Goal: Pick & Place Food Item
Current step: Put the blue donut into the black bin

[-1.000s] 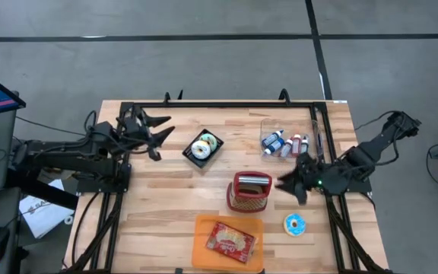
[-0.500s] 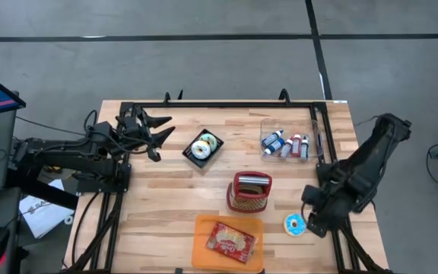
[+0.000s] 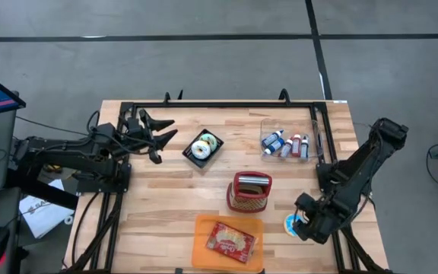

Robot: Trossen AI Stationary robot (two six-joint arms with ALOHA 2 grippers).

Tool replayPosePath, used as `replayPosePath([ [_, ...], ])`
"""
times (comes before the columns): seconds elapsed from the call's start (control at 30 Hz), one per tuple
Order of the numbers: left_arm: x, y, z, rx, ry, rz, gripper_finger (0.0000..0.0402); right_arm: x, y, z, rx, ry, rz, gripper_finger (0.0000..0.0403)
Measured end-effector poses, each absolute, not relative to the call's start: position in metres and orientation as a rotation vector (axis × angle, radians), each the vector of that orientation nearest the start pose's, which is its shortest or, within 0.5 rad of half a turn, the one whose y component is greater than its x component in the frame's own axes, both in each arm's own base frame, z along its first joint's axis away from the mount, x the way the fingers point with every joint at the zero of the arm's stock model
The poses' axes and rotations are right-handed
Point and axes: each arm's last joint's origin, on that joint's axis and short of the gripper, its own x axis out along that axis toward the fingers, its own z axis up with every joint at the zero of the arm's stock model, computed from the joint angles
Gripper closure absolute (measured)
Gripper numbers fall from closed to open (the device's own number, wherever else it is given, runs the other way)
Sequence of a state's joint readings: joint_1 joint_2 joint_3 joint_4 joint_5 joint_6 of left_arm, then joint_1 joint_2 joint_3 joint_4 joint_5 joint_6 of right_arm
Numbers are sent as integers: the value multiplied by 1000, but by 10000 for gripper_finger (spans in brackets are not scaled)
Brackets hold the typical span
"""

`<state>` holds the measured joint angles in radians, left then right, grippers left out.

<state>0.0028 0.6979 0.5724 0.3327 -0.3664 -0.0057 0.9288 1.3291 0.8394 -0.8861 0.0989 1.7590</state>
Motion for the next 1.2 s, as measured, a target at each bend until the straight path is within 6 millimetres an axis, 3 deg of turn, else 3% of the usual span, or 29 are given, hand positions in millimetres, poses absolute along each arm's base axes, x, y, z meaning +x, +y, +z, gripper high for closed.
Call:
replayPosePath([
  [0.13,164,6,321,-46,-201,340,238,126,175,182,842,1335,-529,86],
  [0.77,169,-1,317,-78,-181,304,238,128,161,144,919,1311,-591,89],
  [1.0,169,-1,317,-83,-188,303,238,136,166,130,909,1316,-634,116],
  [1.2,169,-1,318,-84,-192,303,238,132,159,137,964,1232,-708,166],
])
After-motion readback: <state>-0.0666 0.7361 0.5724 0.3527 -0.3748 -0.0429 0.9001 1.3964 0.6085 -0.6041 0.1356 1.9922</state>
